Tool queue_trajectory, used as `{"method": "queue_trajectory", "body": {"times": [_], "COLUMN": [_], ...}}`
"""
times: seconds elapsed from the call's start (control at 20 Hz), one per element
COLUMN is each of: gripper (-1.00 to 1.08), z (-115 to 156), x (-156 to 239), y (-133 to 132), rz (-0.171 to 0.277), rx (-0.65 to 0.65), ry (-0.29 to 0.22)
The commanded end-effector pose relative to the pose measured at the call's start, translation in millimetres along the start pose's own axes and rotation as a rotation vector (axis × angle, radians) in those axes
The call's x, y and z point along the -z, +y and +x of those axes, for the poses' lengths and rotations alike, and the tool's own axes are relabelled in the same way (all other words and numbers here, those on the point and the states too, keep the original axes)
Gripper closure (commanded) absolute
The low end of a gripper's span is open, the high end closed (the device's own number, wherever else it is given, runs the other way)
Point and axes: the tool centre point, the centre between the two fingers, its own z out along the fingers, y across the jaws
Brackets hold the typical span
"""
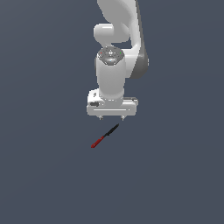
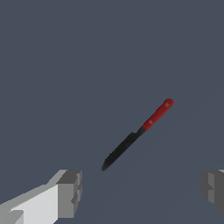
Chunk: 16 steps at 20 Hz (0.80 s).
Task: Pick up the object and move it to a goal position.
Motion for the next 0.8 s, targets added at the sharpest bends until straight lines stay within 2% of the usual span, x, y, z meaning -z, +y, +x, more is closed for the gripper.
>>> {"method": "queue_trajectory", "body": {"times": [0.0,0.45,0.75], "gripper": [-0.92,-0.92,-0.92], "z": [0.0,0.2,0.3], "x": [0.0,5.1,4.3], "y": [0.0,-19.9,-19.3], "rz": [0.000,0.034,0.033], "rx": [0.000,-0.017,-0.020], "ry": [0.000,0.015,0.014]}}
